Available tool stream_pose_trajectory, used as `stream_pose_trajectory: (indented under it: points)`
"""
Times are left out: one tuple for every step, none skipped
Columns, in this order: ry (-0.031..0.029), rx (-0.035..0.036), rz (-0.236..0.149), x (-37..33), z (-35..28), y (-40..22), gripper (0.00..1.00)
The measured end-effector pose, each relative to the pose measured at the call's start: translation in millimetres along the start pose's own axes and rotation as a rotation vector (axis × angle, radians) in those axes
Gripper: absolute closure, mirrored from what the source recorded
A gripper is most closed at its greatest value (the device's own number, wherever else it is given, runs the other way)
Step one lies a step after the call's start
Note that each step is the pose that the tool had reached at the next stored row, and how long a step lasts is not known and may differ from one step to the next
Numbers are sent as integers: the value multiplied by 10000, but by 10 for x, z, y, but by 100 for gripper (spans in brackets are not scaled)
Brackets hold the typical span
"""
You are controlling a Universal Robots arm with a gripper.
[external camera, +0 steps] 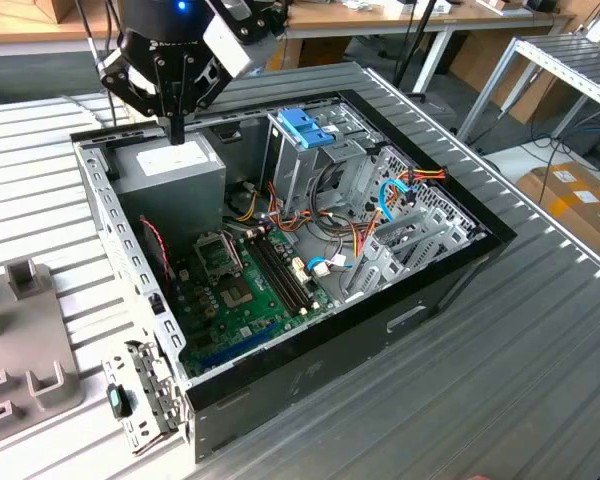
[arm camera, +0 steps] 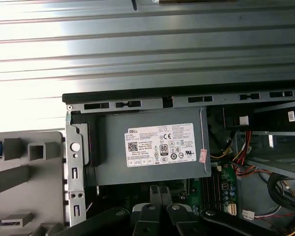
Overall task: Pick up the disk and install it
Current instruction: 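Reach for the disk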
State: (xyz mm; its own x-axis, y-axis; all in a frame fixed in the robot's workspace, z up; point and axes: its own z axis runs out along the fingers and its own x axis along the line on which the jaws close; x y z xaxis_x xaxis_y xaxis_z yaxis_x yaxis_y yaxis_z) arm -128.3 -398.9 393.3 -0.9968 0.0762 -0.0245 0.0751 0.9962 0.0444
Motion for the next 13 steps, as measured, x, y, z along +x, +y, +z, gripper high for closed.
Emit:
stream_pose_trajectory:
  points:
    - [0, 0, 0, 11, 0, -1, 89]
    - [0, 1, 0, 19, -1, -2, 89]
    - [0, 0, 0, 33, -1, -2, 89]
    - [0, 1, 0, 43, -1, -3, 89]
    - [0, 1, 0, 47, -2, -3, 89]
    - [0, 1, 0, 56, -2, -4, 89]
    - [0, 0, 0, 62, -2, -5, 89]
    - [0, 0, 0, 68, -2, -5, 89]
    - [0, 1, -1, 69, -2, -5, 89]
    - [0, 0, 0, 73, -2, -6, 89]
    - [0, 0, 0, 76, -2, -6, 89]
    - [0, 0, 0, 76, -2, -6, 89]
    - [0, 0, -1, 76, -2, -6, 89]
